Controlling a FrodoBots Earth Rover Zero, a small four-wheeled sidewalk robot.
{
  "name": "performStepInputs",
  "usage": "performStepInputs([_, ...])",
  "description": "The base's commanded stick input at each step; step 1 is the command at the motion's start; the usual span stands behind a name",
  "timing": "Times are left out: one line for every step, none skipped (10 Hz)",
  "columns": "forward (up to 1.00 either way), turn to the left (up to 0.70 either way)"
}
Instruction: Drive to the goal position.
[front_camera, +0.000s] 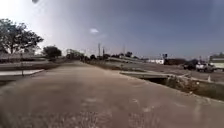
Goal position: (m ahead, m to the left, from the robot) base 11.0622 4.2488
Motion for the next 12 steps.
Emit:
performStepInputs([1.00, -0.01])
performStepInputs([1.00, -0.01])
performStepInputs([1.00, -0.01])
performStepInputs([1.00, -0.01])
performStepInputs([1.00, -0.01])
performStepInputs([1.00, -0.01])
performStepInputs([1.00, -0.01])
performStepInputs([1.00, -0.01])
performStepInputs([1.00, -0.01])
performStepInputs([1.00, -0.01])
performStepInputs([1.00, -0.01])
performStepInputs([1.00, -0.01])
